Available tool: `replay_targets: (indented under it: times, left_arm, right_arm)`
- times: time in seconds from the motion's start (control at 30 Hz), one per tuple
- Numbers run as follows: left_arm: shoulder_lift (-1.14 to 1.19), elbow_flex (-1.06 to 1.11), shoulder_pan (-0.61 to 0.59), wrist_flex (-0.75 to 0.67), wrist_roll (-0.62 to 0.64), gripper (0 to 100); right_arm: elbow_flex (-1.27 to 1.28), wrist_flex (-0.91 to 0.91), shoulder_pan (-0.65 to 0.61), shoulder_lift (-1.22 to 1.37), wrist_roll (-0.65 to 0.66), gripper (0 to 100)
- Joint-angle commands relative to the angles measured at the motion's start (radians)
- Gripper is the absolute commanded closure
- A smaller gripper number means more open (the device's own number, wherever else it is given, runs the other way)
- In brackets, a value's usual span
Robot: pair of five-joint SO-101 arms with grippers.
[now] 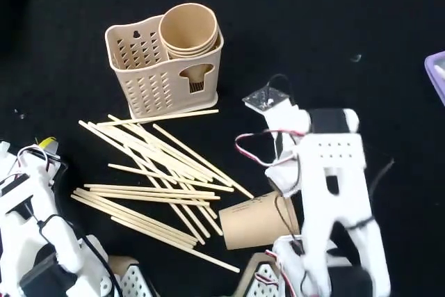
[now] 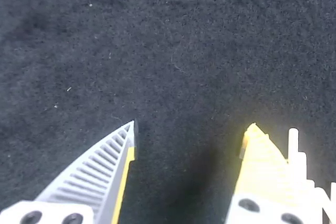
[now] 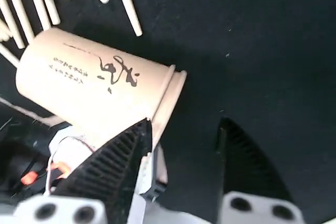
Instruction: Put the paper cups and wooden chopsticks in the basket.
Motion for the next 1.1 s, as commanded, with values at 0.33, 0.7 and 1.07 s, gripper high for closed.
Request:
replay_targets:
  times: [0.33,0.7,1.07]
  left_arm:
    - [-0.040,-0.022,0.010,-0.020,-0.014,68]
    - [-0.032,-0.021,0.010,-0.048,-0.014,68]
    - [-0.035,-0.021,0.010,-0.048,-0.014,68]
  right_arm:
    - [-0.073,0.035,0.005,0.417,0.120,81.8]
    - [-0.053,0.034,-0.095,0.249,0.281,98.7]
    - [0.010,0.034,-0.474,-0.002,0.123,98.7]
